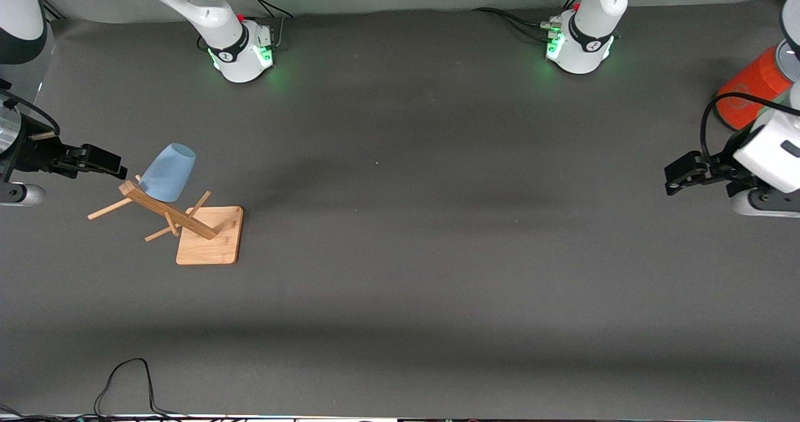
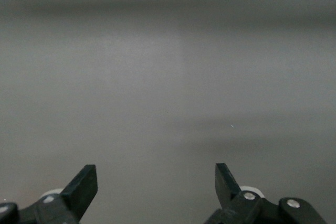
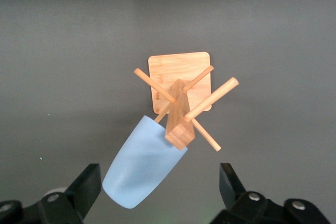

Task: Rotate and upright cup with both arms
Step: 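Move the right gripper onto the base of the blue cup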

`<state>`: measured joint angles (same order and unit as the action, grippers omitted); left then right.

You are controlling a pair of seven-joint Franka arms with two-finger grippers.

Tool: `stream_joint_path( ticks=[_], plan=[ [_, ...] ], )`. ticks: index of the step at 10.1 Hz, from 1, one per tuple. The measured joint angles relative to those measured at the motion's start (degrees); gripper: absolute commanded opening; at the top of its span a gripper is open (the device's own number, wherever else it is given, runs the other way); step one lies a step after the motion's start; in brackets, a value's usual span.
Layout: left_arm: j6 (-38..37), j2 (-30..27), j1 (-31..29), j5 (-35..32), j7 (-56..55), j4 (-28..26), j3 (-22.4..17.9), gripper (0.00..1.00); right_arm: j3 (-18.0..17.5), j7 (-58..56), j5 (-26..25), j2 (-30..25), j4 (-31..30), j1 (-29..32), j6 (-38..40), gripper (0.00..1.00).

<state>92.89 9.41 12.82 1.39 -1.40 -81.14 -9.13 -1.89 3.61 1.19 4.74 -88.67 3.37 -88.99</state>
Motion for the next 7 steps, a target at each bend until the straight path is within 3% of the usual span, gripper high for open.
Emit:
stream_joint_path(
  ticks=[7],
  plan=[
    [-0.2, 0.0, 0.0, 0.1, -0.1, 0.0, 0.0, 1.0, 1.5, 0.0, 0.0, 0.0, -0.1, -1.6, 0.0, 1.0]
  ],
)
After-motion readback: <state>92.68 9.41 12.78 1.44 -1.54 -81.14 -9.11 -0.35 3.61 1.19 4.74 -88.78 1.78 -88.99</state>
